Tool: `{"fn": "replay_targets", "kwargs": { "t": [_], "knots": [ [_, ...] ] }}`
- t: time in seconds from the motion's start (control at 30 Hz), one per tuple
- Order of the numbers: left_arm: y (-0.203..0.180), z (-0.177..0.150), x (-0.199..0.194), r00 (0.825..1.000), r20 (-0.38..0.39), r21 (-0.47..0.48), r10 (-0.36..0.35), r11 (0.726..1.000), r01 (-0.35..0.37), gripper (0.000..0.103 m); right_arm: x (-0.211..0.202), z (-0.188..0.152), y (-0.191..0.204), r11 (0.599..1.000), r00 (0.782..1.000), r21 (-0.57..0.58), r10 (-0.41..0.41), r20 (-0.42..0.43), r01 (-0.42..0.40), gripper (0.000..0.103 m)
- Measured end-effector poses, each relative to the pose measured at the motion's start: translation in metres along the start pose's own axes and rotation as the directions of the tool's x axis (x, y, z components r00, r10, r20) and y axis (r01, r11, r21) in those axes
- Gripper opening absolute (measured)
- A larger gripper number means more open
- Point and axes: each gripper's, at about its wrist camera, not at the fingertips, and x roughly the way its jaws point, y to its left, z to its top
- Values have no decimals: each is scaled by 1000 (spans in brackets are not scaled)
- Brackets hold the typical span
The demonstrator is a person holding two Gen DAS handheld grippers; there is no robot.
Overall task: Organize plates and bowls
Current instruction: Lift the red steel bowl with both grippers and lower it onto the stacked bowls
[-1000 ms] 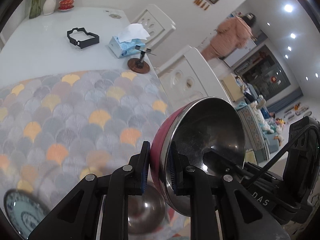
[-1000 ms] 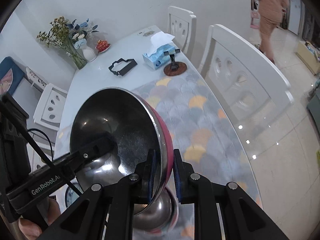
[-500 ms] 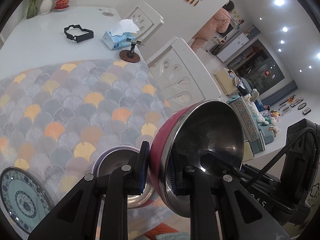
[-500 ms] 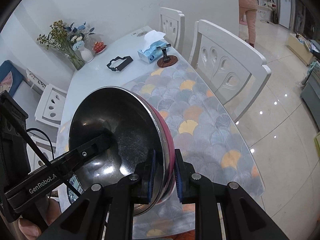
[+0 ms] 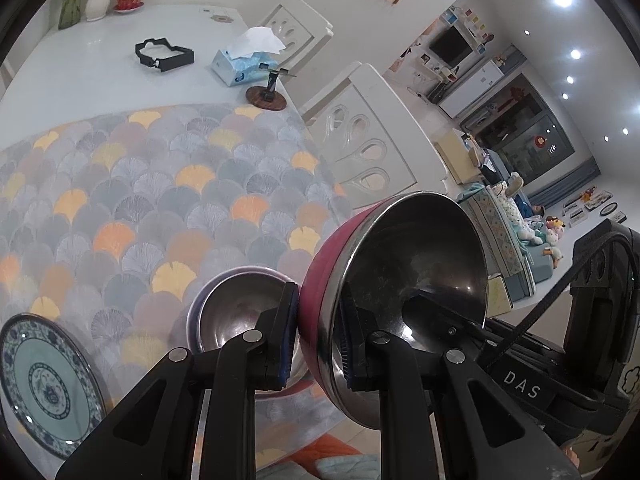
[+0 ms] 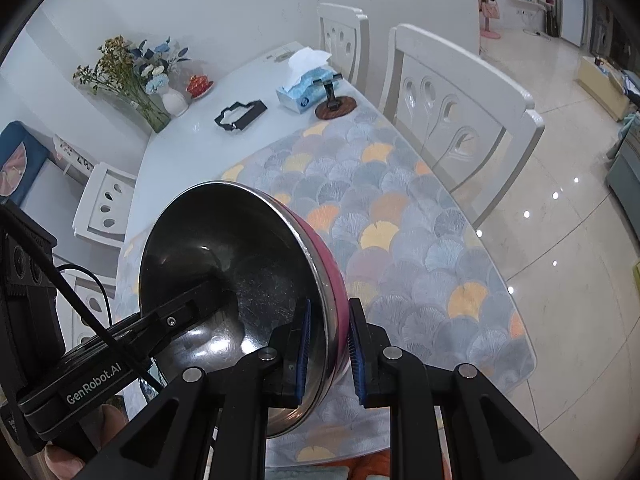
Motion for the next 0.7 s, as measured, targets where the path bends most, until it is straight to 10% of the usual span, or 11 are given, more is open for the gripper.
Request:
{"fn": "replay_targets", "kwargs": {
  "t": [0.7],
  "knots": [
    [50,-34,47,976,-155,-37,152,987,-159,17,95,-14,4,1000,957,-5,22,-290,-24,20]
  ]
}}
